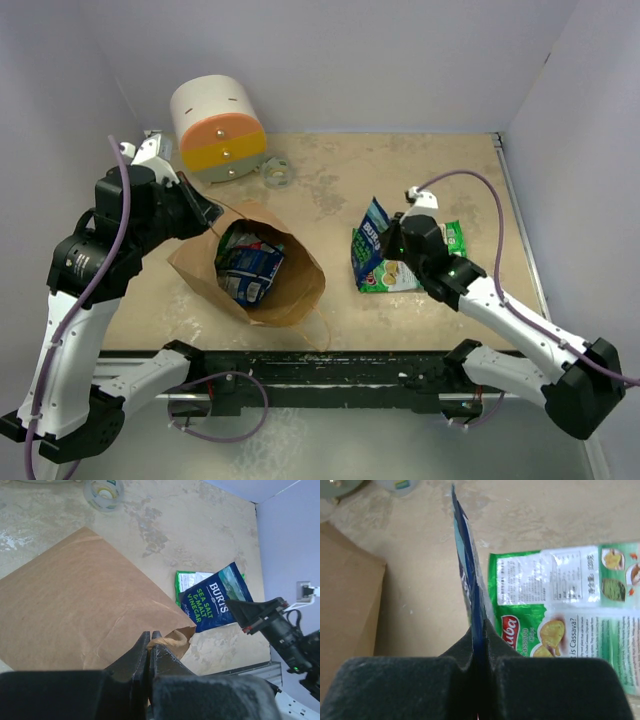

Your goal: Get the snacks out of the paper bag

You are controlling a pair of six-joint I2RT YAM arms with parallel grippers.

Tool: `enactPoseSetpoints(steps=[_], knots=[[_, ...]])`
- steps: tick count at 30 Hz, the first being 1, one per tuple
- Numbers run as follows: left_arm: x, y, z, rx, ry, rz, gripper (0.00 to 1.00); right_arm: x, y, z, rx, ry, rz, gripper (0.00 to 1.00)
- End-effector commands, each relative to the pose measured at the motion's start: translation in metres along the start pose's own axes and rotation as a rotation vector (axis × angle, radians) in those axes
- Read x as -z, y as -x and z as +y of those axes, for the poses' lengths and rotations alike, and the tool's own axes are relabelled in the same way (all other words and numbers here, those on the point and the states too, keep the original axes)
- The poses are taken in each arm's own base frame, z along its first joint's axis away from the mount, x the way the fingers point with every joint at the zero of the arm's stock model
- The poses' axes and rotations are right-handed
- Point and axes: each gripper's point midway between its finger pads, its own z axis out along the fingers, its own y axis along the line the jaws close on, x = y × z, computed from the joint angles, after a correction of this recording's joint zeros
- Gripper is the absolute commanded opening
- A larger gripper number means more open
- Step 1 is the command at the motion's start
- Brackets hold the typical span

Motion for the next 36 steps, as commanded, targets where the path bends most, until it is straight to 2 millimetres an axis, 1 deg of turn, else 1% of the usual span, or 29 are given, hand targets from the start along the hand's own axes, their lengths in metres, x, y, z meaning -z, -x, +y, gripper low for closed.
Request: enactPoseSetpoints(steps=[1,4,6,8,12,15,21,22,25,28,29,32,35,36], knots=[[0.003,0.011,-0.015,-0.001,-0.069,-0.037,0.0,-0.014,0.015,-0.013,-0.294,0.108,-0.142,0.0],[0.003,0.01,-0.017,-0.005,-0.074,-0.025,0.0,-0.029,-0.01,-0.048,-0.385,0.085,-0.133,0.0],[0.004,0.01,-0.018,0.0,-0.077,-0.024,0.0,-0.033,-0.022,-0.068,-0.408,0.055,-0.137,0.0],[0.006,0.011,-0.017,0.012,-0.072,-0.029,0.0,-0.033,-0.028,-0.081,-0.418,0.037,-0.145,0.0],[0.008,0.009,-0.008,0.045,-0.03,-0.041,0.0,-0.03,-0.041,-0.107,-0.481,-0.036,-0.163,0.0],[0.01,0.01,-0.008,0.053,-0.033,-0.051,0.0,-0.028,-0.049,-0.124,-0.527,-0.084,-0.182,0.0],[0.009,0.012,-0.009,0.054,-0.033,-0.056,0.0,-0.028,-0.049,-0.154,-0.577,-0.187,-0.224,0.0],[0.009,0.012,-0.009,0.054,-0.035,-0.055,0.0,-0.03,-0.051,-0.158,-0.585,-0.201,-0.218,0.0],[0.006,0.012,-0.01,0.056,-0.037,-0.054,0.0,-0.033,-0.057,-0.168,-0.595,-0.238,-0.208,0.0],[0.005,0.011,-0.009,0.058,-0.035,-0.049,0.0,-0.035,-0.055,-0.167,-0.59,-0.238,-0.2,0.0],[0.005,0.01,-0.009,0.057,-0.035,-0.048,0.0,-0.035,-0.057,-0.169,-0.59,-0.259,-0.18,0.05],[0.004,0.007,-0.008,0.059,-0.035,-0.039,0.0,-0.024,-0.058,-0.179,-0.588,-0.374,-0.115,0.35],[0.002,0.001,-0.008,0.057,-0.046,-0.026,0.0,-0.004,-0.047,-0.179,-0.561,-0.422,-0.085,0.62],[0.002,-0.002,-0.007,0.056,-0.05,-0.019,0.0,0.003,-0.042,-0.177,-0.551,-0.421,-0.083,0.65]])
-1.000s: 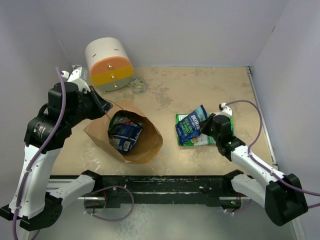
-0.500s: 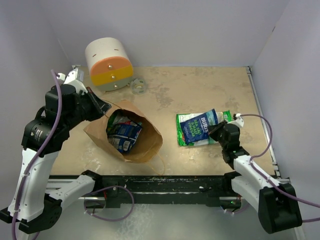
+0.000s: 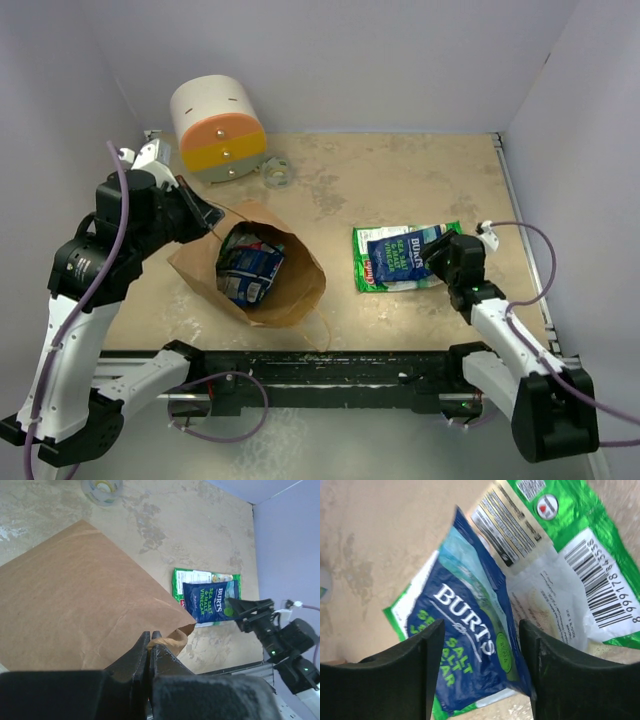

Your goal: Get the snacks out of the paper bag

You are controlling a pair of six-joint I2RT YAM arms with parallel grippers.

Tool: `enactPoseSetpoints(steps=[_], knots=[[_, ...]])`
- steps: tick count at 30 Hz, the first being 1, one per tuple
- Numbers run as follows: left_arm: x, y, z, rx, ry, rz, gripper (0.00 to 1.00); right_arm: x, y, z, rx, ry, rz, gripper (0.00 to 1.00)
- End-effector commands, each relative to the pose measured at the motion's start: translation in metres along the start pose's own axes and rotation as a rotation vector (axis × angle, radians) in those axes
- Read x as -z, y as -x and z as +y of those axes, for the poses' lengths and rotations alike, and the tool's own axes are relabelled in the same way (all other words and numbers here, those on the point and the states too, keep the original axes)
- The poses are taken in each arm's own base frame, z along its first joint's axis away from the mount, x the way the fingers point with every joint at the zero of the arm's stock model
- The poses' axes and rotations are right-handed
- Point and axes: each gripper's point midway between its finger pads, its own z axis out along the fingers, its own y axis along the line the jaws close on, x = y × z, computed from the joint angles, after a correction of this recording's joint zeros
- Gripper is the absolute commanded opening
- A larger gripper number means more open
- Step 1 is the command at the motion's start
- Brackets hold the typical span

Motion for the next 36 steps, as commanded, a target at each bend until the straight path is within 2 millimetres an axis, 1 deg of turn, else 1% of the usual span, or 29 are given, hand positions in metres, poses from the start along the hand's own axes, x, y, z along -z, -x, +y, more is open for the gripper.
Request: enactPoseSetpoints(steps=[1,3,4,5,7,8,11,12,13,15,17,19,21,23,25,28,29,30,33,35,36], knots=[[0.0,-0.001,-0.006,0.012,-0.049,-0.016,0.0,0.033,0.037,0.008,0.035,-0.06,-0.052,0.67],[-0.004,-0.009,-0.004,0.004,-0.06,0.01,0.0,0.048,0.048,0.007,0.04,-0.08,-0.084,0.72],[-0.005,-0.013,-0.003,0.001,-0.062,0.021,0.0,0.055,0.051,0.0,0.038,-0.114,-0.091,0.76],[-0.006,-0.017,-0.002,0.0,-0.064,0.035,0.0,0.061,0.056,-0.001,0.044,-0.122,-0.106,0.78],[-0.007,-0.022,-0.001,0.0,-0.068,0.05,0.0,0.069,0.065,0.012,0.102,-0.063,-0.12,0.79],[-0.007,-0.024,-0.002,0.001,-0.075,0.053,0.0,0.071,0.068,0.023,0.144,-0.013,-0.119,0.79],[-0.007,-0.023,-0.003,0.002,-0.085,0.05,0.0,0.077,0.071,0.065,0.269,0.186,-0.097,0.79],[-0.006,-0.023,-0.003,0.001,-0.082,0.048,0.0,0.081,0.08,0.086,0.331,0.277,-0.133,0.79],[-0.006,-0.022,-0.002,0.001,-0.078,0.044,0.0,0.086,0.084,0.106,0.404,0.376,-0.157,0.79],[-0.007,-0.021,-0.001,0.002,-0.069,0.037,0.0,0.097,0.077,0.142,0.496,0.583,-0.145,0.78],[-0.007,-0.02,0.0,0.006,-0.064,0.031,0.0,0.114,0.06,0.175,0.606,0.808,-0.101,0.77],[-0.009,-0.019,-0.001,0.008,-0.068,0.028,0.0,0.134,0.041,0.201,0.722,0.973,-0.078,0.77],[-0.01,-0.019,-0.003,0.009,-0.072,0.034,0.0,0.164,0.014,0.225,0.888,1.135,-0.095,0.77],[-0.01,-0.02,-0.003,0.015,-0.072,0.04,0.0,0.191,-0.014,0.241,1.03,1.267,-0.12,0.78],[-0.008,-0.021,-0.001,0.025,-0.064,0.038,0.0,0.215,-0.042,0.252,1.132,1.384,-0.13,0.77],[-0.005,-0.02,0.002,0.028,-0.054,0.023,0.0,0.242,-0.083,0.265,1.253,1.527,-0.125,0.74],[-0.004,-0.019,0.003,0.024,-0.049,0.021,0.0,0.248,-0.095,0.269,1.298,1.553,-0.139,0.74],[-0.004,-0.019,0.004,0.023,-0.042,0.02,0.0,0.249,-0.111,0.274,1.361,1.566,-0.153,0.74],[-0.003,-0.017,0.004,0.025,-0.03,0.024,0.0,0.255,-0.151,0.285,1.525,1.605,-0.225,0.75],[-0.004,-0.017,0.0,0.021,-0.043,0.034,0.0,0.254,-0.175,0.289,1.63,1.618,-0.265,0.76],[-0.005,-0.017,-0.001,0.02,-0.047,0.04,0.0,0.25,-0.184,0.291,1.675,1.614,-0.285,0.76]])
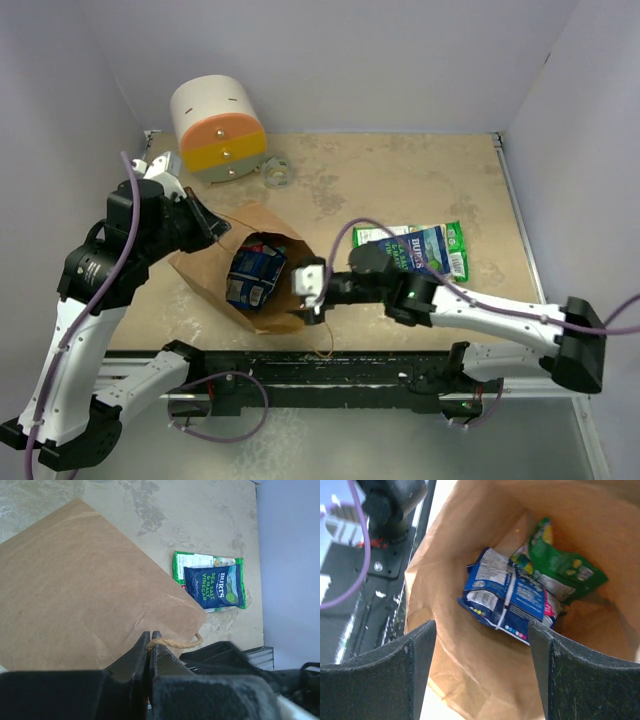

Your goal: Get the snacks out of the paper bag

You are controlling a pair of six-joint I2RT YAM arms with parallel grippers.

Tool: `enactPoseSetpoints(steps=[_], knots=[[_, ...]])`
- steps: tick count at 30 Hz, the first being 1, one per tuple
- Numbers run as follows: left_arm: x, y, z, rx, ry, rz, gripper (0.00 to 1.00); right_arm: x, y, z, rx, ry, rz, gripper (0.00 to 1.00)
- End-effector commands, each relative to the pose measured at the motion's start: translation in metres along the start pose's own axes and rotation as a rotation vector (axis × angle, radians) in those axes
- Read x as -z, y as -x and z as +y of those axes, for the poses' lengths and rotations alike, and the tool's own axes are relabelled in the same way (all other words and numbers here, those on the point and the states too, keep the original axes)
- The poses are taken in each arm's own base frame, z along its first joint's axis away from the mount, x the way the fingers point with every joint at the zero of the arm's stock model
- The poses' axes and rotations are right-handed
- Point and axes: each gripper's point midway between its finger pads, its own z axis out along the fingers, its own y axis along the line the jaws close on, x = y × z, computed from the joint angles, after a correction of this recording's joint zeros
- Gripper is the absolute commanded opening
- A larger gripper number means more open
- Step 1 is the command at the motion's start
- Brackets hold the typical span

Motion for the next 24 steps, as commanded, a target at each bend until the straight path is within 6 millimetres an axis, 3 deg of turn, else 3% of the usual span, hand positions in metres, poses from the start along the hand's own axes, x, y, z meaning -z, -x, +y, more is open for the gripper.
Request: enactPoseSetpoints(steps=[1,6,11,21,24], knots=[[0.005,0.012,-0.012,0.014,-0.031,-0.026,0.0,-0.033,0.007,-0.011,0.325,-0.039,0.027,0.77],[0.007,0.011,-0.011,0.019,-0.027,-0.023,0.0,-0.064,-0.019,-0.017,0.481,0.0,0.107,0.8],[0.01,0.01,-0.014,0.024,-0.04,-0.017,0.0,-0.087,-0.07,-0.006,0.572,0.099,0.214,0.81],[0.011,0.005,-0.017,0.023,-0.06,0.008,0.0,-0.117,-0.092,-0.034,0.682,-0.026,0.265,0.81],[0.014,0.005,-0.019,0.016,-0.064,0.018,0.0,-0.125,-0.088,-0.049,0.653,-0.14,0.242,0.8]])
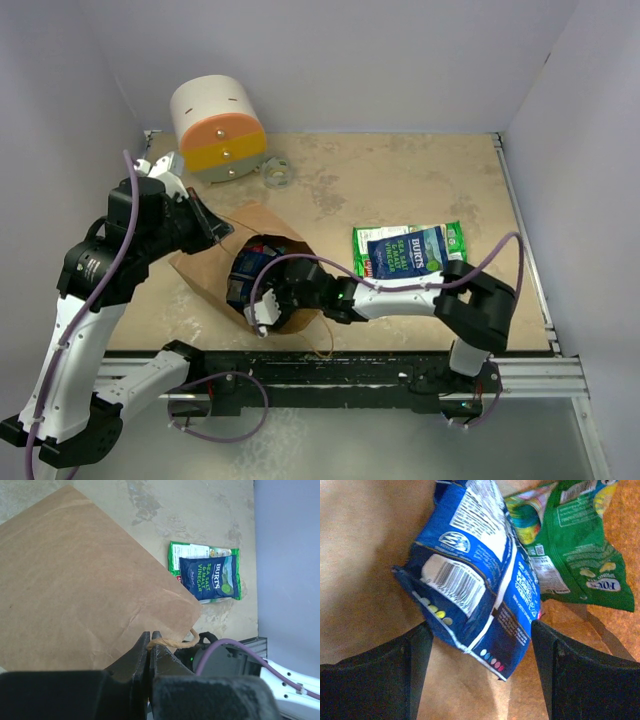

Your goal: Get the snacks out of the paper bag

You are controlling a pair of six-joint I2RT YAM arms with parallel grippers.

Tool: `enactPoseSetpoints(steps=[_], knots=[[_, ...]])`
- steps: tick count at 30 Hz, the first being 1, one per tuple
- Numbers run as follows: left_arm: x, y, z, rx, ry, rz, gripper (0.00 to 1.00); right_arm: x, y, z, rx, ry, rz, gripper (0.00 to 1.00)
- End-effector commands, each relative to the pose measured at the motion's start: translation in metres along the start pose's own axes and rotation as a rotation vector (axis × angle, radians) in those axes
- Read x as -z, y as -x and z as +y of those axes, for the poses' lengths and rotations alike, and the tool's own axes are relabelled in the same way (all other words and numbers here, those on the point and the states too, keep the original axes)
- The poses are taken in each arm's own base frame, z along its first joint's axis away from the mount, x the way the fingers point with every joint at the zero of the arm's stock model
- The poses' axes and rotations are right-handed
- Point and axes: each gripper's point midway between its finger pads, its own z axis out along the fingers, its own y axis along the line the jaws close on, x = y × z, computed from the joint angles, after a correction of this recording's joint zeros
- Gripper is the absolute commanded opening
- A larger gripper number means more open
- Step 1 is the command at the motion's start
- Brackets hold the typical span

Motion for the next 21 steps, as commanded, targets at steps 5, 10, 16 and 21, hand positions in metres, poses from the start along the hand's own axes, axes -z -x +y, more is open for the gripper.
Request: enactPoseSetpoints(steps=[5,10,16,21], knots=[[0.012,0.006,-0.008,-0.009,-0.031,-0.023,0.0,-0.007,0.019,-0.058,-0.019,-0.226,-0.057,0.6],[0.012,0.008,-0.009,-0.015,-0.027,-0.024,0.0,0.001,0.034,-0.064,-0.043,-0.223,-0.119,0.35],[0.014,0.011,-0.006,-0.023,-0.011,-0.046,0.0,0.015,0.049,-0.077,-0.122,-0.2,-0.141,0.04],[0.018,0.015,-0.005,-0.027,-0.008,-0.062,0.0,0.033,0.057,-0.091,-0.185,-0.257,-0.17,0.0]])
